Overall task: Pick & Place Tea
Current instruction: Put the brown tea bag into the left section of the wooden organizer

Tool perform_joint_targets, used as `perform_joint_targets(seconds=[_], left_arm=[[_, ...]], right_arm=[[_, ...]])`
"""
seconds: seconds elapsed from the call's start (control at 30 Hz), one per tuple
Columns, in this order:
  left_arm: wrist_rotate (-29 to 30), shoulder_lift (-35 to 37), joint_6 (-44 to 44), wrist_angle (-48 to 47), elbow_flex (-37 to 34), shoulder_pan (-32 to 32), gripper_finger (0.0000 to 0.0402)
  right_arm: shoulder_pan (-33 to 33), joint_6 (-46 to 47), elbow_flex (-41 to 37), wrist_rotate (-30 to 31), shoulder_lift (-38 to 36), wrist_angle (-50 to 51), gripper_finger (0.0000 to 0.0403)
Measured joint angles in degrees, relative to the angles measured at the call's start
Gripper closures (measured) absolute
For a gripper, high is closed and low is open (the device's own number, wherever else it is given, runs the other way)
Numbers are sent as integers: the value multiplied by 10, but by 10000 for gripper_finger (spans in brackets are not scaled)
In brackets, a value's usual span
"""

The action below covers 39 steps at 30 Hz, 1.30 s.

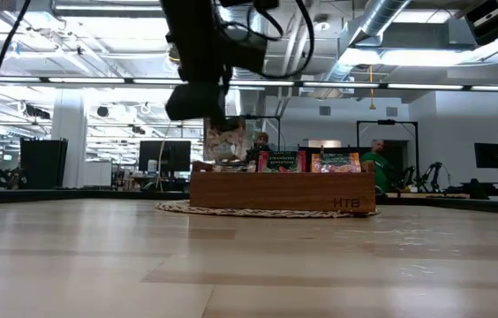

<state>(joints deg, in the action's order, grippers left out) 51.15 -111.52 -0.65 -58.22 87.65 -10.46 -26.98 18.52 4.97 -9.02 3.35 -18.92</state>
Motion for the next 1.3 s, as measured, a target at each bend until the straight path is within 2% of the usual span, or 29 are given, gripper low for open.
perform_joint_targets(seconds=[0.13,0.33,0.67,0.83,1.3], left_arm=[[-15,30,40,60,-29,0,401],[-22,31,93,119,-63,0,401],[-6,30,103,134,-71,8,401],[-29,28,101,138,-71,7,401],[-31,27,91,144,-104,8,401]], right_arm=[[0,0,0,0,0,-2,269],[0,0,0,1,0,-9,269],[0,0,0,1,0,-9,269],[0,0,0,1,0,-9,269],[0,-1,0,1,0,-9,269]])
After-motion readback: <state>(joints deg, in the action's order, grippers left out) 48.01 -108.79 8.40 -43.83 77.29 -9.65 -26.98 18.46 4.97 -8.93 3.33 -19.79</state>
